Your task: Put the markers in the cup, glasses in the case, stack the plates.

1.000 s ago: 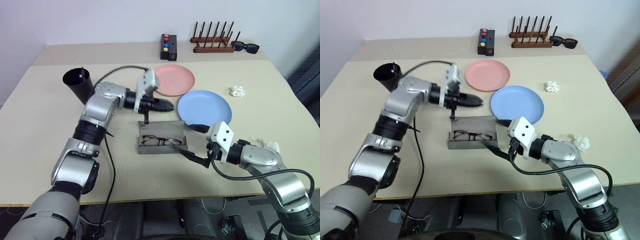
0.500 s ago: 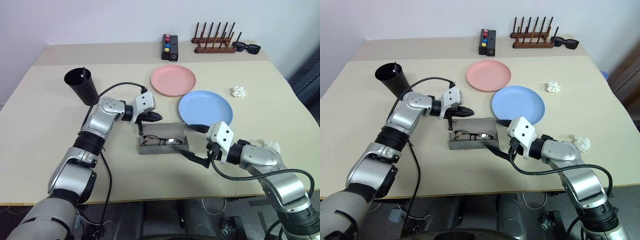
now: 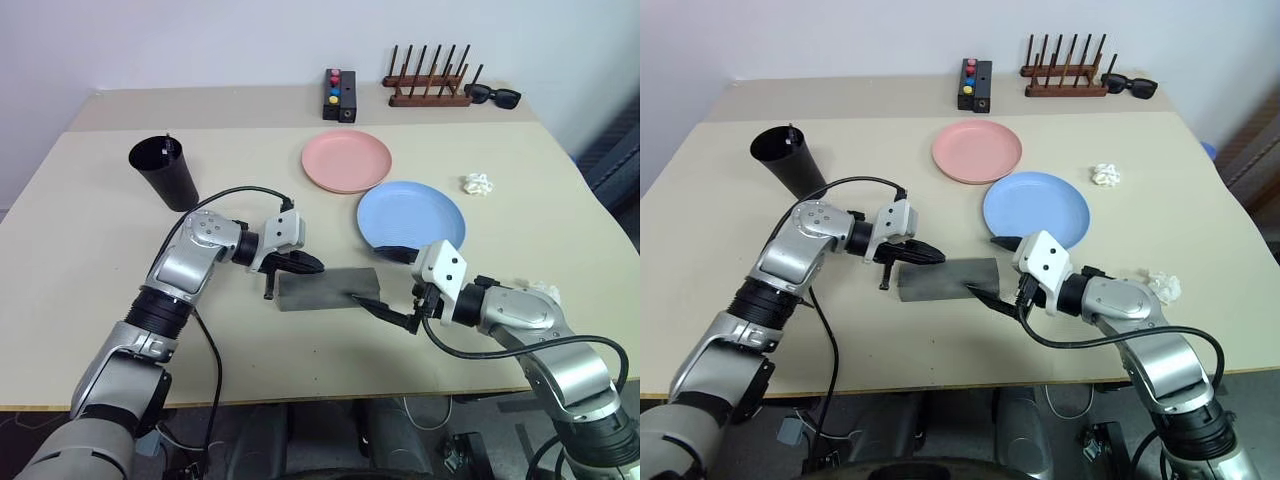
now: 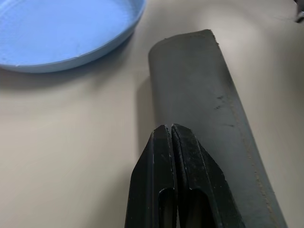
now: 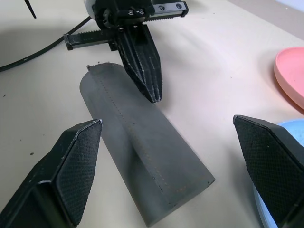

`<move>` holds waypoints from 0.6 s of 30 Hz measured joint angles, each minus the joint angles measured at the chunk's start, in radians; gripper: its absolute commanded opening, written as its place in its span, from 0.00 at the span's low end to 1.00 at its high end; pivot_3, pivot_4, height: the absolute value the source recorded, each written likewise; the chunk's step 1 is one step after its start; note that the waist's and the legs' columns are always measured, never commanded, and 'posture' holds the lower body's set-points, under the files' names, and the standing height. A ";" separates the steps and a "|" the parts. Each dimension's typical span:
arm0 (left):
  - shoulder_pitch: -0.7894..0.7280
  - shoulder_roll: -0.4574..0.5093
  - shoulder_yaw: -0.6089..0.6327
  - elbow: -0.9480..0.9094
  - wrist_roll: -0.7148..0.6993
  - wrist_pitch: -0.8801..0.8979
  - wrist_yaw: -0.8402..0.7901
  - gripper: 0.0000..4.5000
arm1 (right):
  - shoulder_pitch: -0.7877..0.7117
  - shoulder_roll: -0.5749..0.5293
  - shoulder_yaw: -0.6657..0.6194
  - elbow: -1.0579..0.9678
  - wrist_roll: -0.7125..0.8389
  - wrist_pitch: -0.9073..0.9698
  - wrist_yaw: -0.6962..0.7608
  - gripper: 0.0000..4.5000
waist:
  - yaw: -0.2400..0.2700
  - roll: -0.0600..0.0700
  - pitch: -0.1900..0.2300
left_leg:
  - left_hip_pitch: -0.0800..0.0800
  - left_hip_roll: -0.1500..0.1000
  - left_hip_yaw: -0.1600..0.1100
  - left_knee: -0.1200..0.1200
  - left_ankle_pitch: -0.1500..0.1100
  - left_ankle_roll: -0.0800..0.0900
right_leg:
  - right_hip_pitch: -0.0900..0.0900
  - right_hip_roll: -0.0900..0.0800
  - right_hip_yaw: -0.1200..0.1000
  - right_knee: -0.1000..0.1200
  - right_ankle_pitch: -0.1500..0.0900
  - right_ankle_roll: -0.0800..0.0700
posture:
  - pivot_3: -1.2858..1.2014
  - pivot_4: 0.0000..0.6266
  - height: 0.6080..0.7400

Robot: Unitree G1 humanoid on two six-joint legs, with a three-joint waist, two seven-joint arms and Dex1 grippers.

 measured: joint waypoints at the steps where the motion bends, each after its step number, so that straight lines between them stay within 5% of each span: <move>1: 0.004 0.001 0.000 -0.006 0.000 0.000 0.001 0.01 | 0.000 0.000 0.000 0.001 0.000 0.000 0.001 1.00 | 0.000 0.000 0.000 | 0.000 0.000 0.000 0.000 0.000 0.000 | 0.000 0.000 0.000 0.000 0.000 0.000 | 0.52 0.24 0.99; 18: 0.037 0.002 -0.001 -0.086 -0.009 -0.005 0.042 0.01 | -0.011 0.010 0.016 0.020 -0.006 -0.006 -0.002 1.00 | 0.000 0.000 0.000 | 0.000 0.000 0.000 0.000 0.000 0.000 | 0.000 0.000 0.000 0.000 0.000 0.000 | 0.52 0.24 0.99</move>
